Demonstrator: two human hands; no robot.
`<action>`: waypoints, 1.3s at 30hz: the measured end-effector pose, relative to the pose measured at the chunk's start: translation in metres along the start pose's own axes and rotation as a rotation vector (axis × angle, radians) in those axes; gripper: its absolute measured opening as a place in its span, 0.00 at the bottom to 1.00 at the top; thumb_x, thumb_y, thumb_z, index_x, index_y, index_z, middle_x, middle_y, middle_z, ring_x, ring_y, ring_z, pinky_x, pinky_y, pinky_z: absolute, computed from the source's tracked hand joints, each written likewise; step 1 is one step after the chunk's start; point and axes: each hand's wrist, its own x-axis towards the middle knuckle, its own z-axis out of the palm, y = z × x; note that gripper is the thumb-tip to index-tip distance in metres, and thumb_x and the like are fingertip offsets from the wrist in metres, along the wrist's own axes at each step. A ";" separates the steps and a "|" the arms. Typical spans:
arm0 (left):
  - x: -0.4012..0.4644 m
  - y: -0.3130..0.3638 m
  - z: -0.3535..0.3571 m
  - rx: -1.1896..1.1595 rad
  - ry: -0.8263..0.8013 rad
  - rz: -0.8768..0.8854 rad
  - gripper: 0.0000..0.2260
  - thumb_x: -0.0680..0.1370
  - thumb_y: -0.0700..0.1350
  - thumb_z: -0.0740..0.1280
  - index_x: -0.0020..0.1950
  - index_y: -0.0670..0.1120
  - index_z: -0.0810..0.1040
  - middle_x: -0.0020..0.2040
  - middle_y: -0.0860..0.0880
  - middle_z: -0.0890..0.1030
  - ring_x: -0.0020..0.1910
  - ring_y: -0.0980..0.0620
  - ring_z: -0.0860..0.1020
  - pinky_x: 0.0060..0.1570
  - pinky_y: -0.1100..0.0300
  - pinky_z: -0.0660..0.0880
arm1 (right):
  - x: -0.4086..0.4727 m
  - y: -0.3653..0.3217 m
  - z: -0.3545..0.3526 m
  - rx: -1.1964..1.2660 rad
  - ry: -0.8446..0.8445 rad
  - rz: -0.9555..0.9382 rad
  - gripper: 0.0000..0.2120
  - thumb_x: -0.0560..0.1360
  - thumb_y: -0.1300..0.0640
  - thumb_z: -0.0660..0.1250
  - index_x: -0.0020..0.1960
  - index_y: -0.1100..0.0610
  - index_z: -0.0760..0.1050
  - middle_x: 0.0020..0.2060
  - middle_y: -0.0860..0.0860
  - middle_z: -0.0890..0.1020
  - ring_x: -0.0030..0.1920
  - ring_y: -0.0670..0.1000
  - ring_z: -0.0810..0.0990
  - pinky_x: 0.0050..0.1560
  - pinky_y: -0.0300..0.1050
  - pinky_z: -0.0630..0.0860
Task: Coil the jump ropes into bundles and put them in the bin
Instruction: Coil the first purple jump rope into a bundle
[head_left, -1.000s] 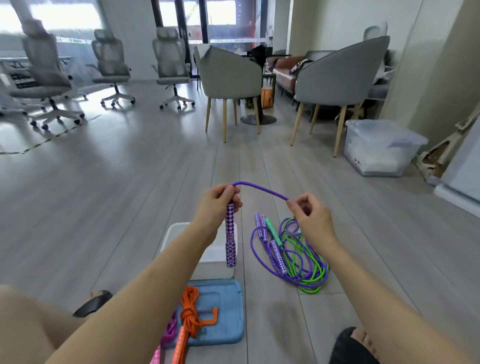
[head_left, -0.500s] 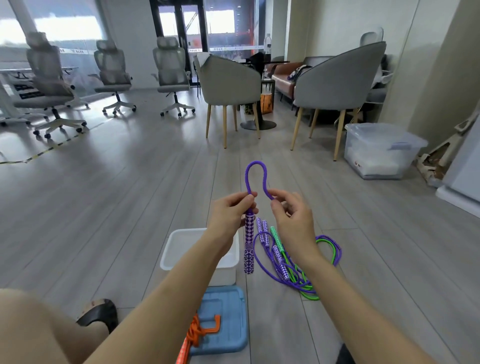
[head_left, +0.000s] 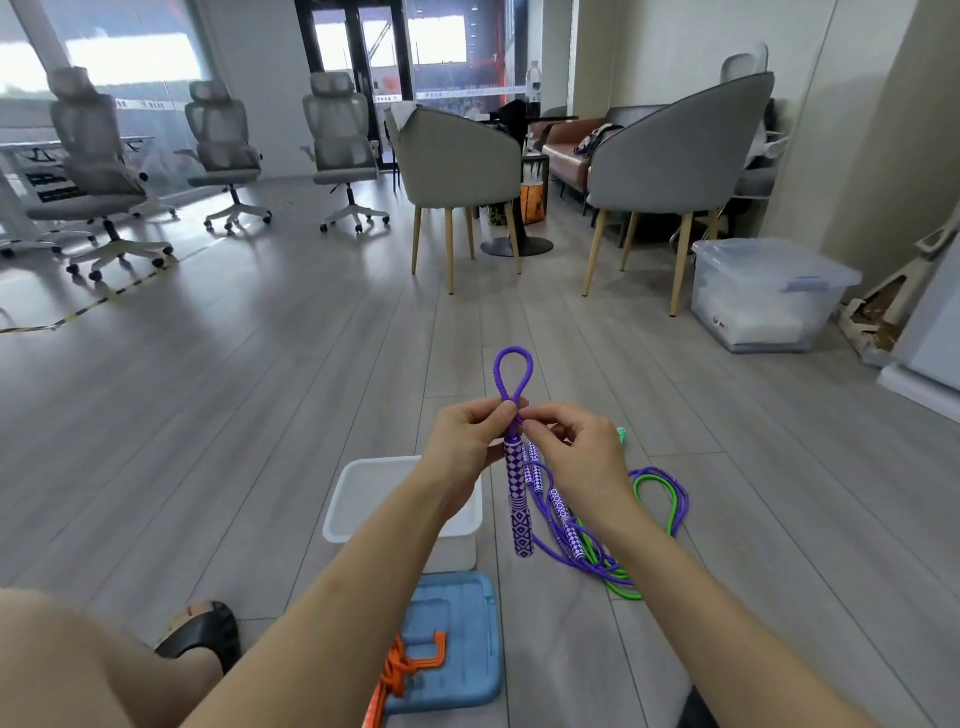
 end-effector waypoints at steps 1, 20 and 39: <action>0.001 -0.001 -0.001 0.003 0.000 -0.007 0.11 0.84 0.41 0.63 0.60 0.38 0.82 0.53 0.38 0.85 0.54 0.42 0.83 0.54 0.54 0.82 | 0.001 -0.001 0.000 0.002 -0.025 0.011 0.07 0.79 0.57 0.71 0.54 0.49 0.86 0.43 0.46 0.86 0.43 0.51 0.83 0.46 0.48 0.82; 0.012 0.019 -0.028 0.014 0.141 0.107 0.09 0.86 0.40 0.57 0.56 0.39 0.76 0.42 0.46 0.83 0.43 0.47 0.84 0.51 0.51 0.80 | 0.017 -0.018 -0.033 -0.285 -0.404 -0.287 0.08 0.78 0.59 0.73 0.53 0.47 0.87 0.44 0.45 0.78 0.44 0.47 0.79 0.44 0.36 0.71; -0.007 0.009 -0.006 0.312 -0.036 -0.027 0.13 0.88 0.47 0.50 0.57 0.43 0.71 0.37 0.44 0.76 0.26 0.53 0.69 0.27 0.61 0.67 | 0.025 -0.001 -0.050 -0.487 -0.309 -0.223 0.03 0.77 0.48 0.74 0.46 0.44 0.80 0.37 0.42 0.81 0.37 0.41 0.76 0.39 0.35 0.70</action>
